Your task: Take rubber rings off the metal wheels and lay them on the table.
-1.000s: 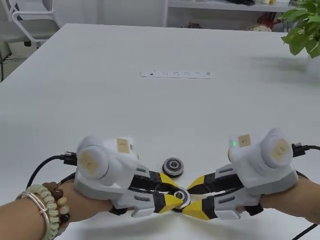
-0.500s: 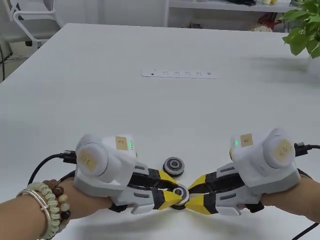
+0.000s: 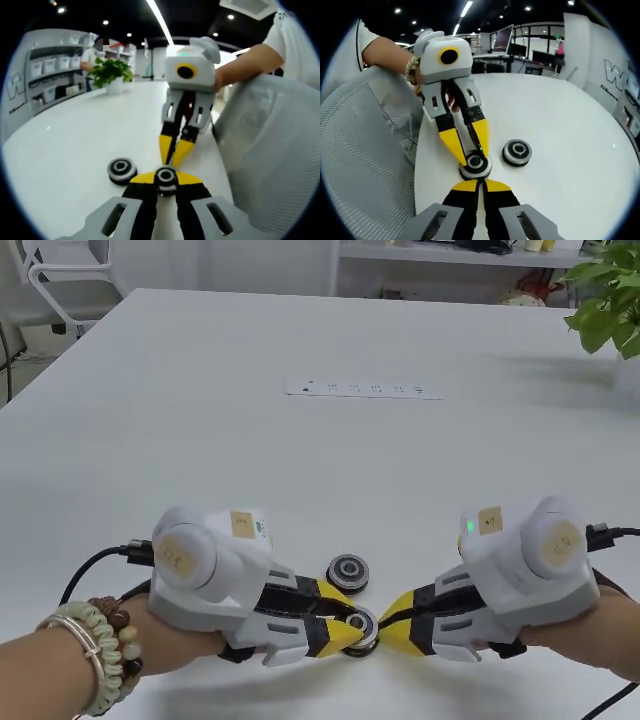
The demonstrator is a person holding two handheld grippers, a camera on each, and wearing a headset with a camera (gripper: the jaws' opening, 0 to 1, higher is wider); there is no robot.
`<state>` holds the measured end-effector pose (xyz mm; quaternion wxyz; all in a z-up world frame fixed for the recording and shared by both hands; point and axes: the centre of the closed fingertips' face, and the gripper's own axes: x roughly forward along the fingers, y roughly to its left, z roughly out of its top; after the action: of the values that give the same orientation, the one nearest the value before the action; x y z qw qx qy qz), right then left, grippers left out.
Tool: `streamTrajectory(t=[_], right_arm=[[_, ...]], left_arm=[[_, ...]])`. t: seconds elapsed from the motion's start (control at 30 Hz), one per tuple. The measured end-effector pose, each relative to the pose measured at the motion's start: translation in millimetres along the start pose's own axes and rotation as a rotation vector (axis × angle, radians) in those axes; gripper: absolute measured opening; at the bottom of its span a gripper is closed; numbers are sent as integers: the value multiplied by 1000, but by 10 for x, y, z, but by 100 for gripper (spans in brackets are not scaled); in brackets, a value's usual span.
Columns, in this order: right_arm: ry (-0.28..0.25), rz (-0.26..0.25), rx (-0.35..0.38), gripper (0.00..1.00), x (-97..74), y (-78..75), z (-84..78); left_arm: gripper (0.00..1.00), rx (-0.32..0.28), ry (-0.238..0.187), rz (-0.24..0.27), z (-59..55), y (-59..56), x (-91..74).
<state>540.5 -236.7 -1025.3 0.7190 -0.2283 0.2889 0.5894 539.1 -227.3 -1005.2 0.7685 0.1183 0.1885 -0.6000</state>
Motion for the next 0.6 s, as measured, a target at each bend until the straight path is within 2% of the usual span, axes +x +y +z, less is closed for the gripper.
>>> streamTrajectory(t=[0.27, 0.33, 0.43, 0.53, 0.6], right_arm=[[-6, -14, 109, 0, -11, -35, -7], [1, -11, 185, 0, -16, -41, -11], [10, -3, 252, 0, -23, -55, -4], [11, 10, 349, 0, -25, -57, -1], [3, 16, 373, 0, -30, -67, 2]], left_arm=[[14, -2, 0, 4, -1, 8, 0], [14, -2, 0, 4, -1, 9, 0], [14, -1, 0, 5, 0, 10, 2], [14, -1, -1, 5, 1, 13, 4], [14, -1, -2, 5, 1, 15, 5]])
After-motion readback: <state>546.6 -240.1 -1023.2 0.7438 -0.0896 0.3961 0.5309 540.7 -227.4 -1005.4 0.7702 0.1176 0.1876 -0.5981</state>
